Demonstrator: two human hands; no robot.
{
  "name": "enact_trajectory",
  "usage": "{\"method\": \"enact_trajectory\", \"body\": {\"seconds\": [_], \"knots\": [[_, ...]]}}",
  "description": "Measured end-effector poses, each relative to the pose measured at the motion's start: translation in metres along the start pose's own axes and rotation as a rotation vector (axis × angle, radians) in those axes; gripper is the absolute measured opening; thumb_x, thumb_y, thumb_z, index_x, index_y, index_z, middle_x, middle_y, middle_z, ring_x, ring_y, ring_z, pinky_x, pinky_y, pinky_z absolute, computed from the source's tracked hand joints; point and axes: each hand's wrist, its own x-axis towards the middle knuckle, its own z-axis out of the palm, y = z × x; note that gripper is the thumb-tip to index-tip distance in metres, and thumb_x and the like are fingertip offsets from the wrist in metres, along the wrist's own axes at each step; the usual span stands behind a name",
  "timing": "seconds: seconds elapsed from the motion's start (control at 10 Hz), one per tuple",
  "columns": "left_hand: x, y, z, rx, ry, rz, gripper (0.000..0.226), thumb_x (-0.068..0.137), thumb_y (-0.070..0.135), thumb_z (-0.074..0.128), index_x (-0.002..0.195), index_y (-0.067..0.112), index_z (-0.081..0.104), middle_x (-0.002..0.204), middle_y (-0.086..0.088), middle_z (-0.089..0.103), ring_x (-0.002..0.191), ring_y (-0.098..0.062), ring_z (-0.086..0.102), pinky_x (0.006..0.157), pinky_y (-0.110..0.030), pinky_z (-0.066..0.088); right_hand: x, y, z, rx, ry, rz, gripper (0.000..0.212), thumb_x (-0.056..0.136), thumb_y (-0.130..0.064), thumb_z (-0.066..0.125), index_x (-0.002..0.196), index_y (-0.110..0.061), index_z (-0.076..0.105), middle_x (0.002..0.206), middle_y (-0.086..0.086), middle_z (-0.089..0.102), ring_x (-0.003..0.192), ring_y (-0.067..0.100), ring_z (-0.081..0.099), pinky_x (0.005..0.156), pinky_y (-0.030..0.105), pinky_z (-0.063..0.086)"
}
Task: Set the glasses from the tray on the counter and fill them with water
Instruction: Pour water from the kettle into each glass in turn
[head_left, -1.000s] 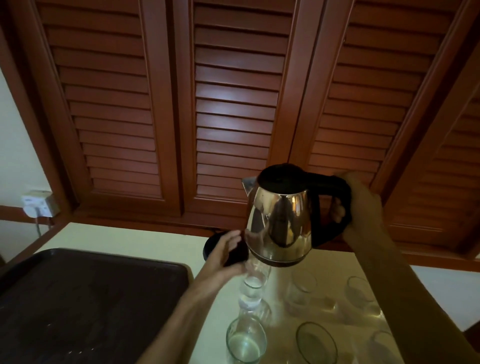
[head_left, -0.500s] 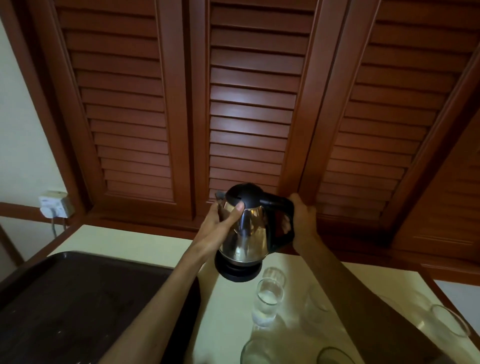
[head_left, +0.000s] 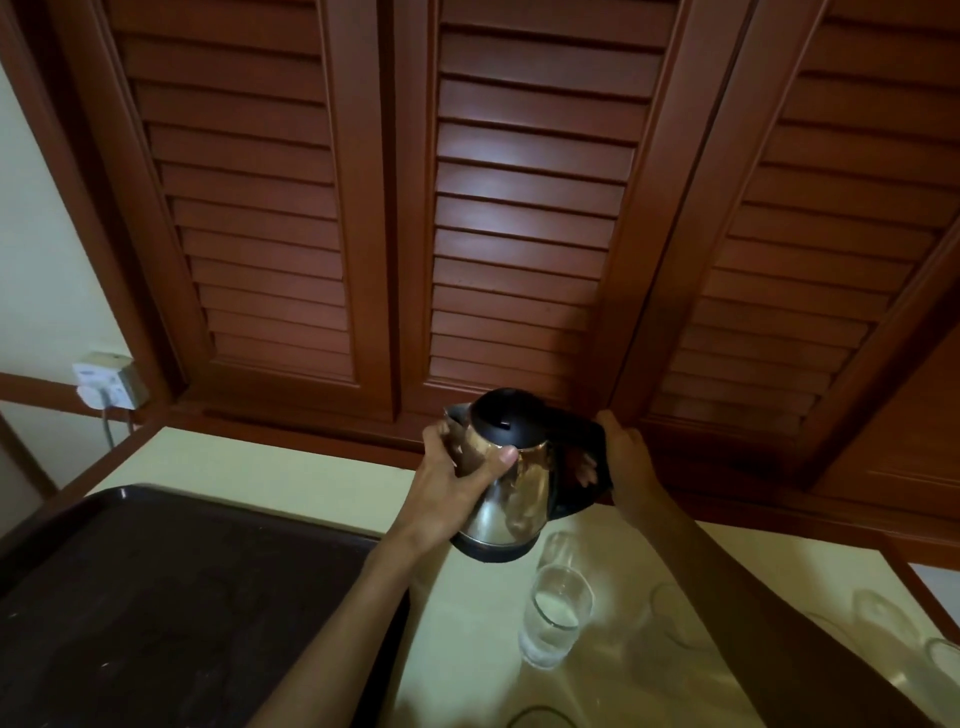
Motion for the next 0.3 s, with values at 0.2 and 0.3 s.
{"method": "enact_trajectory", "body": {"seconds": [0.2, 0.3], "knots": [[-0.015, 0.011, -0.006, 0.021, -0.073, 0.009, 0.081, 0.076, 0.062, 0.068, 0.137, 0.032, 0.025, 0.127, 0.013, 0.058, 0.117, -0.005, 0.061, 0.093, -0.020, 0.047, -0.022, -0.012, -0.013, -0.198, -0.029, -0.210, 0.035, 0.099, -0.026, 0.059, 0.080, 0.001, 0.070, 0.071, 0.010, 0.066, 0.070, 0.023, 0.063, 0.065, 0.031, 0.046], [-0.061, 0.024, -0.045, -0.082, 0.007, -0.016, 0.084, 0.077, 0.074, 0.064, 0.145, 0.043, 0.025, 0.134, 0.013, 0.052, 0.118, -0.012, 0.057, 0.100, -0.035, 0.046, -0.053, -0.045, -0.050, -0.253, 0.092, -0.396, 0.021, 0.096, -0.018, 0.067, 0.081, -0.003, 0.066, 0.074, 0.007, 0.067, 0.070, 0.017, 0.060, 0.071, 0.031, 0.044]]}}
